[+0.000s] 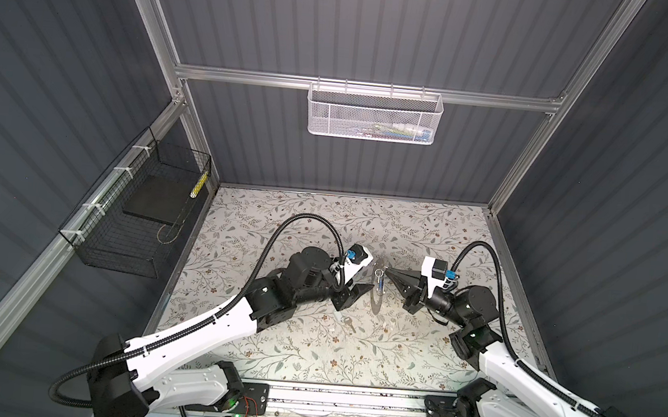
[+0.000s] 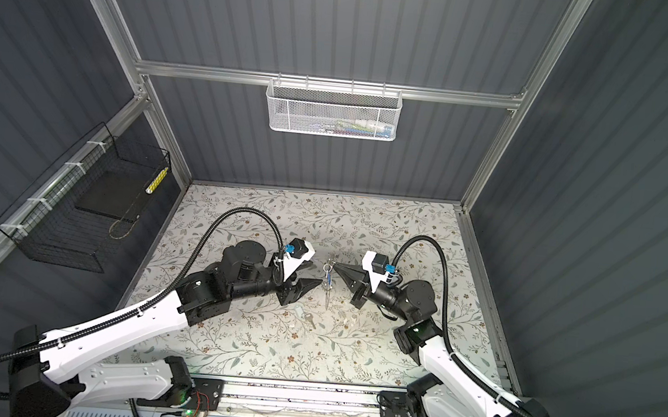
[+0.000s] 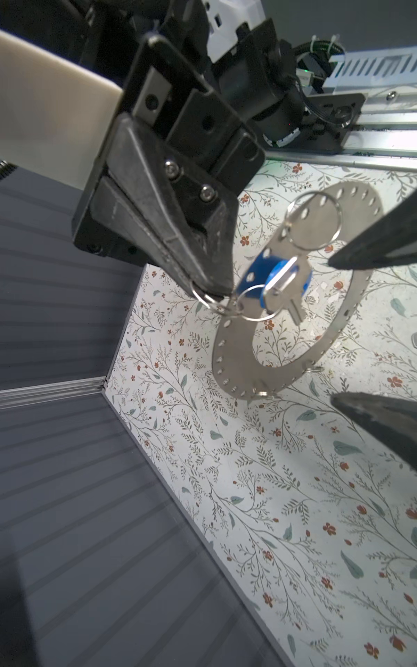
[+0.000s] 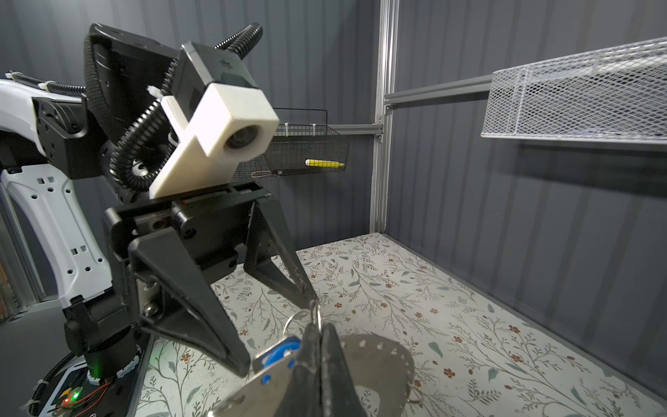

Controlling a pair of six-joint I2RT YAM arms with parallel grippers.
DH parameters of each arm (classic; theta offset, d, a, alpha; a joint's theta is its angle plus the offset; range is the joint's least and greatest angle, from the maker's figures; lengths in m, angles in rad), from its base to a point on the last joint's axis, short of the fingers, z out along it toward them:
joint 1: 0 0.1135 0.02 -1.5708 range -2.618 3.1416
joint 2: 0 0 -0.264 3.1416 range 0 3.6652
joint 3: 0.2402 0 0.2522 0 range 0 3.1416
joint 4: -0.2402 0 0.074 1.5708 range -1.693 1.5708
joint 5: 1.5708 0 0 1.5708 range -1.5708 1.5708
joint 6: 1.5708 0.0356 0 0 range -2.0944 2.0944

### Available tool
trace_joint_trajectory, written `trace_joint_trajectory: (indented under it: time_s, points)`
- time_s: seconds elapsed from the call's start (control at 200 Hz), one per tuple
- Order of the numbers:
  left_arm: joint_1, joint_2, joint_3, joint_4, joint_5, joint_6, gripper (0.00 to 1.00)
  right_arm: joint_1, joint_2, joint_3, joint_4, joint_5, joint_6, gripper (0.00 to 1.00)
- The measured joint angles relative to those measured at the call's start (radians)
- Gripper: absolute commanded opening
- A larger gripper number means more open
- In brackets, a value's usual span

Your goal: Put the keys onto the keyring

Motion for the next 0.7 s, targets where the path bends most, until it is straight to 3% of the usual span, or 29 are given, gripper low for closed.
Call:
trace_joint_trajectory:
  time_s: [0.155, 0.31, 0.525, 0.7]
  points:
    - [0.014, 0.013, 0.047, -0.053, 0.011, 0.018, 0.31, 0.0, 0.001, 0.0, 0.0, -0.021, -0.002, 0.0]
    - [0.059, 0.054, 0.142, -0.086, 0.076, 0.007, 0.29, 0.0, 0.0, 0.0, 0.0, -0.032, -0.011, 0.0]
    - [0.163, 0.125, 0.211, -0.106, 0.264, -0.063, 0.26, 0.0, 0.0, 0.0, 0.002, -0.039, -0.03, 0.0]
    - [0.17, 0.195, 0.222, -0.125, 0.385, -0.098, 0.28, 0.0, 0.0, 0.0, 0.011, -0.042, -0.037, 0.0]
